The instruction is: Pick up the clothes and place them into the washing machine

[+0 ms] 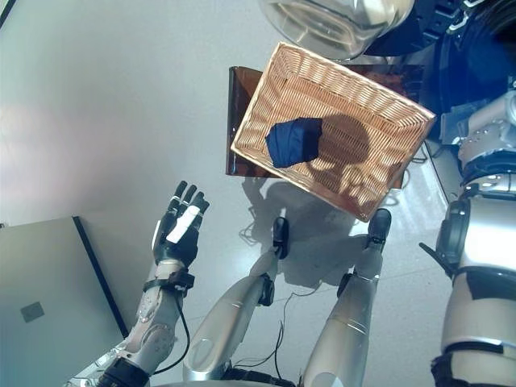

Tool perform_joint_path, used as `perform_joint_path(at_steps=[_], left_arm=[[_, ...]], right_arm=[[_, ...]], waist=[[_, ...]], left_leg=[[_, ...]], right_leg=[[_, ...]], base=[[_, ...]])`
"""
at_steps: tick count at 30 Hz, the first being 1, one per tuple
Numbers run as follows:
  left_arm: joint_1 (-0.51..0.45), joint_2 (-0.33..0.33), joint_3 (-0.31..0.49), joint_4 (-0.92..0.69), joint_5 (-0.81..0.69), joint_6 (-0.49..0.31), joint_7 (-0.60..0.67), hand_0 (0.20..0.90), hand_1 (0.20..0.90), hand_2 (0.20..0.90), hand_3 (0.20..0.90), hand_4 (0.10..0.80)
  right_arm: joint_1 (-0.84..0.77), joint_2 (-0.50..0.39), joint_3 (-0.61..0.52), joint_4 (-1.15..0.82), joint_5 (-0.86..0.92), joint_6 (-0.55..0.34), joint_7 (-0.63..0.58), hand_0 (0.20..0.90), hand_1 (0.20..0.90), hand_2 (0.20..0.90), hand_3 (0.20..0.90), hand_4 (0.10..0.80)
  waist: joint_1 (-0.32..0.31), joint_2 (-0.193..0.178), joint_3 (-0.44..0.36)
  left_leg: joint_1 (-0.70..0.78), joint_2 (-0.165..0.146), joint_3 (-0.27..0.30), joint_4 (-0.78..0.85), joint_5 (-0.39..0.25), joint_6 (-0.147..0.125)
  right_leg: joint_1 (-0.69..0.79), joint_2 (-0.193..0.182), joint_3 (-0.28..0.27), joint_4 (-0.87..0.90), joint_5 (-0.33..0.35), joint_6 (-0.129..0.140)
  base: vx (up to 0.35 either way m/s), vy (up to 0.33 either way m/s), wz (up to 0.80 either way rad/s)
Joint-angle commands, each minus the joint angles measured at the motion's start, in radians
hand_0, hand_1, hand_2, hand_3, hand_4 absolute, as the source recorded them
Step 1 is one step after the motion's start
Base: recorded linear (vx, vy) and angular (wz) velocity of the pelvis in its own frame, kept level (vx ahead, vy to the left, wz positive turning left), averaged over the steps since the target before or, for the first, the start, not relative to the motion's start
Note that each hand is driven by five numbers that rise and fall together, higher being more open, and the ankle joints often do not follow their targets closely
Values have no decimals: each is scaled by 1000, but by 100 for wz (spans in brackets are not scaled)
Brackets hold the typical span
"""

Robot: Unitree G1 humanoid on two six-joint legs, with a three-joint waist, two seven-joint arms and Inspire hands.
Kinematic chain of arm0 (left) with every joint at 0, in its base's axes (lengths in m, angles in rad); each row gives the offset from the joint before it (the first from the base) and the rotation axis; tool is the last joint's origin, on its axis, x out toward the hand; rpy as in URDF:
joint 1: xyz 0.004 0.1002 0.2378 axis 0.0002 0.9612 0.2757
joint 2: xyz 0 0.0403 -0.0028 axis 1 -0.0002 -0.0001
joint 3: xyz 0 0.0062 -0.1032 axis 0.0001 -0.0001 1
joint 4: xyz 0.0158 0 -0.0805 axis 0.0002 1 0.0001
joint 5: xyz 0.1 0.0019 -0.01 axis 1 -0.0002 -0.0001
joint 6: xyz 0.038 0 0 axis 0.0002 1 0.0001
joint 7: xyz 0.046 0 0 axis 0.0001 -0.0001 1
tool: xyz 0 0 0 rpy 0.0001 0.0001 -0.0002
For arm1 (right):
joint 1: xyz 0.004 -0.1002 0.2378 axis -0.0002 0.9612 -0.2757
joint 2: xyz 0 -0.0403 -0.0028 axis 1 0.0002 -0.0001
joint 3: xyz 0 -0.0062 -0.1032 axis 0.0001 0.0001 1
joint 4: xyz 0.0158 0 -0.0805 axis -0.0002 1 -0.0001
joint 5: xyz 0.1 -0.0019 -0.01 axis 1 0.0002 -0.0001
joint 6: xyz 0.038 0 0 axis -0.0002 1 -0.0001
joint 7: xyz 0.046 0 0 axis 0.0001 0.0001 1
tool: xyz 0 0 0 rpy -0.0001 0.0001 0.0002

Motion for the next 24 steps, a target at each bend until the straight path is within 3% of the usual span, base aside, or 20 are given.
perform_joint_path(at_steps=[1, 13, 24], left_arm=[[-6, 30, 11, -139, 27, -101, 13, 900, 900, 900, 900, 800], [7, 42, 18, -169, 34, -103, 20, 900, 900, 900, 900, 800], [22, 44, 2, -191, 52, -101, 16, 900, 900, 900, 900, 800]], right_arm=[[-193, -193, 185, -75, -20, -113, -73, 200, 200, 200, 200, 300], [-240, -224, 228, -105, 0, -100, -71, 200, 200, 200, 200, 300], [-302, -272, 306, -71, -7, -97, -66, 200, 200, 200, 200, 300]], waist=[[-4, 149, 35], [3, 166, 35], [18, 163, 35]], left_leg=[[-55, 49, -22, 17, -7, -100], [-77, 52, -19, -3, 10, -105], [-145, 62, -26, -44, 34, -119]], right_leg=[[-34, 27, 12, 198, -228, -25], [-79, 35, 30, 202, -222, -28], [-226, 62, 59, 299, -276, -36]], base=[[-8, 22, 3], [-8, -4, -1], [-8, -61, 1]])
